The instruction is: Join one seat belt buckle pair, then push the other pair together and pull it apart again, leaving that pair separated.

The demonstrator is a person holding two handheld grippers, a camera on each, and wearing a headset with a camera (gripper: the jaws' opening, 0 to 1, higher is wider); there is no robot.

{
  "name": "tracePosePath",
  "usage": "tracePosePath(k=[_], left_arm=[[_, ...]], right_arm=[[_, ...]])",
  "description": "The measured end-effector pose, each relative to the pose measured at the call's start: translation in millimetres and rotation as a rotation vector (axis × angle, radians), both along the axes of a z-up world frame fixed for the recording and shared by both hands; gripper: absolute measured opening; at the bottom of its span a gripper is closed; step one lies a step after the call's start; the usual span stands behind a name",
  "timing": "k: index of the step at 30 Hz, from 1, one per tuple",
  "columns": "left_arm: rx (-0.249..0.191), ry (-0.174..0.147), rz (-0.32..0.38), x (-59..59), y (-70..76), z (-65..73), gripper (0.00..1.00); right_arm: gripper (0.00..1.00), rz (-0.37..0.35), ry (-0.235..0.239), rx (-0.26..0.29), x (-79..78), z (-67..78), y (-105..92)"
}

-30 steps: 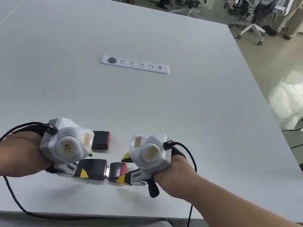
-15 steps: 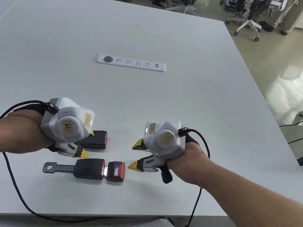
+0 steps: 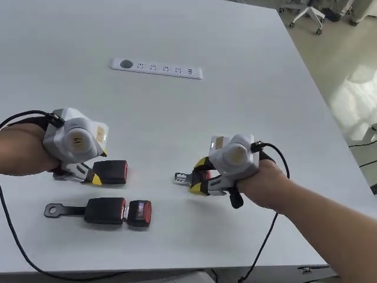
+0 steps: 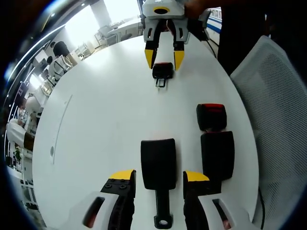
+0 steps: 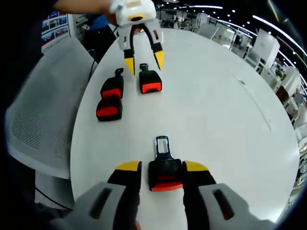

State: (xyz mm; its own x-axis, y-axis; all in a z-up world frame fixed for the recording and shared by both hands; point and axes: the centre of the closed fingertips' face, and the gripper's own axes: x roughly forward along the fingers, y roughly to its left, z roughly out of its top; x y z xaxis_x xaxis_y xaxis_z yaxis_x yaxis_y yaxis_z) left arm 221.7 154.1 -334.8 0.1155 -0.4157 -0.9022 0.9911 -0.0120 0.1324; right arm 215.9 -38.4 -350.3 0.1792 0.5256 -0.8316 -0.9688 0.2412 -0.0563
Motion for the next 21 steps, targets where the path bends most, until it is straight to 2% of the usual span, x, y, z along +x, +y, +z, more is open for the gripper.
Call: tracePosePath(k=[2,8,10,11,13,21], left_arm=[[0.01,0.005,-0.001,2.1,0.0,-4.3,0.41],[0.028,0.025,-0.02,4.7,-0.8,-18.5,0.42],[0.033,0.043,-0.018,4.2,-1.1,-21.0,0.36],[0.036,0.036,-0.022,5.8,-0.5,-22.0,0.33],[0.034,0.05,-0.022,6.5,-1.3,-24.2,0.32],[0.017,0.055,-0.013,6.3,-1.5,-25.2,0.31]], right_arm=[[0.35,-0.003,0.027,-0.001,-0.8,-3.4,-4.1],[0.35,-0.004,0.057,-0.026,0.0,-16.7,-15.3],[0.35,0.002,0.058,-0.025,-0.5,-16.6,-14.3],[0.35,0.007,0.057,-0.023,-0.3,-17.0,-13.4],[0.34,0.015,0.057,-0.02,0.3,-17.2,-12.9],[0.33,0.042,0.056,-0.022,1.3,-16.5,-7.2]])
